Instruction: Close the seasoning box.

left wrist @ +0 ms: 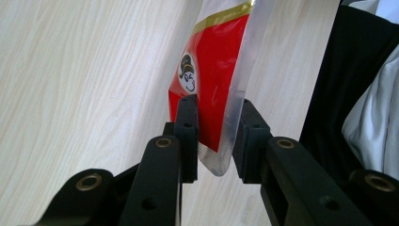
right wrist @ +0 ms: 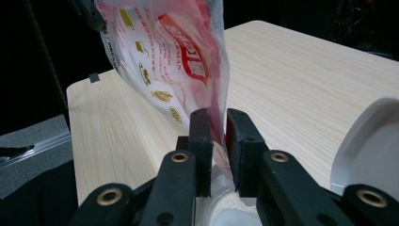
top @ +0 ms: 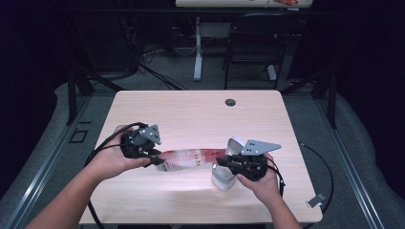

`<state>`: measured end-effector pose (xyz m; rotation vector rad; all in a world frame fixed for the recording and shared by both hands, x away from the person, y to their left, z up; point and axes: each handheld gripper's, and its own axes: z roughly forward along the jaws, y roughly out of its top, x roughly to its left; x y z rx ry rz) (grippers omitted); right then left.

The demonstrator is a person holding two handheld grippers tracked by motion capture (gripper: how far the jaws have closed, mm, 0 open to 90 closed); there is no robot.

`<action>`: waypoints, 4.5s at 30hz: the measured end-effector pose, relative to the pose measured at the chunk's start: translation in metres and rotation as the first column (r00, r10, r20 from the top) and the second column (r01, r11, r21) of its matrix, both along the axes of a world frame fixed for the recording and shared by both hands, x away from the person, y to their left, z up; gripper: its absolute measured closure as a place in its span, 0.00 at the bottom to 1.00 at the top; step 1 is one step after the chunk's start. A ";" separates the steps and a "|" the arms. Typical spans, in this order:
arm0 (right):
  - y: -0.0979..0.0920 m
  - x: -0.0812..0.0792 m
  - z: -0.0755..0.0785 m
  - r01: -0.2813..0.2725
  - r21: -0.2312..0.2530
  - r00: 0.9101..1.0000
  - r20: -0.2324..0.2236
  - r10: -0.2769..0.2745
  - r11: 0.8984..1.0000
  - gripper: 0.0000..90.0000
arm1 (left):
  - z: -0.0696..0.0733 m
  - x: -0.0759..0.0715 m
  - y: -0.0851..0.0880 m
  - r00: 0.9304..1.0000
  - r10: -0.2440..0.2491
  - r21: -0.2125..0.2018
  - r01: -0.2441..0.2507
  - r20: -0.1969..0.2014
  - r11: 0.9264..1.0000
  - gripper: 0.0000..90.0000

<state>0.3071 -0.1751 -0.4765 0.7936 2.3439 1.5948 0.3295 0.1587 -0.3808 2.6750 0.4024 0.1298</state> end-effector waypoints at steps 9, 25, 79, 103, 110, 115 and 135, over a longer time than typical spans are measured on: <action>-0.002 0.006 -0.007 -0.012 0.021 0.999 -0.038 0.013 1.000 0.85 | 0.002 0.001 -0.001 1.000 -0.001 -0.003 0.001 0.001 1.000 0.83; -0.006 0.005 -0.008 -0.036 0.055 0.997 -0.062 0.039 0.998 0.99 | 0.016 0.002 -0.007 1.000 -0.014 -0.005 0.014 0.006 1.000 0.84; -0.022 -0.009 -0.009 -0.003 0.048 0.997 -0.074 0.006 0.999 0.98 | 0.039 0.001 -0.037 0.998 -0.068 0.033 0.067 0.011 0.997 0.83; -0.026 -0.011 -0.011 0.031 0.018 0.999 -0.036 -0.031 0.999 0.98 | 0.046 0.004 -0.050 0.994 -0.105 0.058 0.103 0.020 0.993 0.85; -0.027 -0.012 -0.011 0.046 -0.011 0.999 -0.018 -0.046 0.999 0.96 | 0.050 0.002 -0.057 0.993 -0.116 0.061 0.115 0.021 0.991 0.86; -0.028 -0.011 -0.012 0.051 -0.021 0.998 -0.021 -0.051 0.998 0.95 | 0.053 0.002 -0.061 0.992 -0.126 0.070 0.124 0.026 0.990 0.86; -0.028 -0.012 -0.013 0.057 -0.022 0.998 -0.018 -0.058 0.998 0.95 | 0.057 0.002 -0.065 0.990 -0.134 0.069 0.131 0.038 0.989 0.86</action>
